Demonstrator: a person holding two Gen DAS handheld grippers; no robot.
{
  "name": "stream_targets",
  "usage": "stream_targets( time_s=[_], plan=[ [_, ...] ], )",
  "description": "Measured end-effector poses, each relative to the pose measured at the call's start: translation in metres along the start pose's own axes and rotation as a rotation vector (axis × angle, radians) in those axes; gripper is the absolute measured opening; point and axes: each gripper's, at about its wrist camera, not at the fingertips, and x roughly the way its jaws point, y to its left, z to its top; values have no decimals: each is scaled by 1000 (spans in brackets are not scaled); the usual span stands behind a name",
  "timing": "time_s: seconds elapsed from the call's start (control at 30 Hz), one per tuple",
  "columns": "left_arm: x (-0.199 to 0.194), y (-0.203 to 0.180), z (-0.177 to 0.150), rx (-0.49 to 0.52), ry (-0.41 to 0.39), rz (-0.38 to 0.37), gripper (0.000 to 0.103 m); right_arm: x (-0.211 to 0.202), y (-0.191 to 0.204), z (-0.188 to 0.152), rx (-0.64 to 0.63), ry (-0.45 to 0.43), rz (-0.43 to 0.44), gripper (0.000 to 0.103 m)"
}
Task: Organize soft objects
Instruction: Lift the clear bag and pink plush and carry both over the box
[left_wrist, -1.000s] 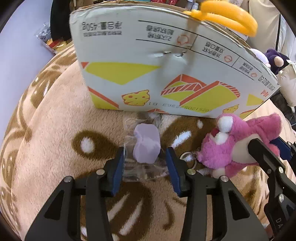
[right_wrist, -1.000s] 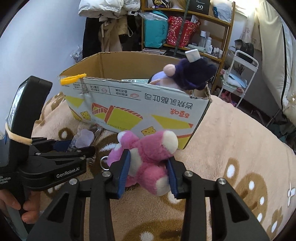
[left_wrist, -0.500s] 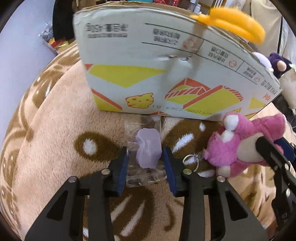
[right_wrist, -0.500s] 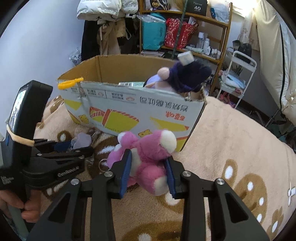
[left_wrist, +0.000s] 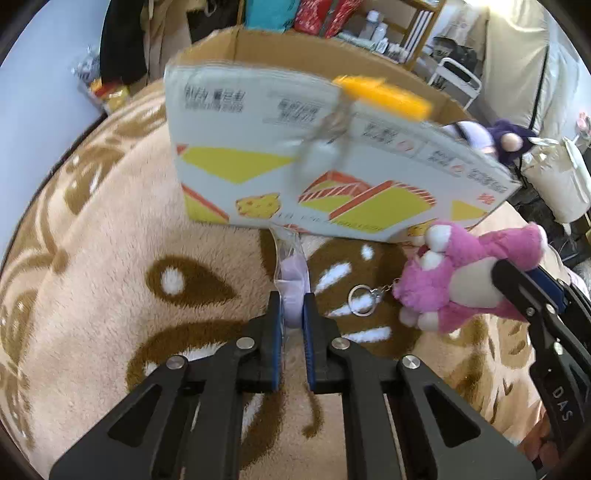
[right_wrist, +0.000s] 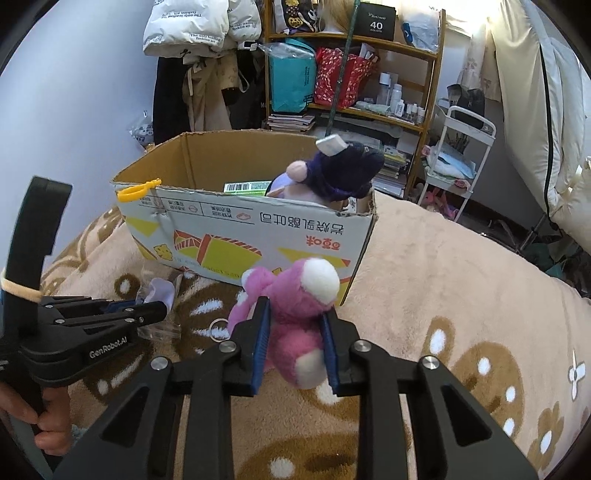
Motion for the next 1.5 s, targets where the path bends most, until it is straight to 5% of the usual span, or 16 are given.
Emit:
stream_targets(
  time_s=[0.23,0.87,1.5],
  plan=[
    [-35,-32,-10,79,-78,85,10,-19,-5,3,17,-41,-14,27],
    [-181,-49,-15,121,-539,178,10,-123,-21,43,19,-320,-45,27],
    [-190,-59,47,197,-713,189,10,-107,-14,117,-57,-471,-58,27]
  ],
)
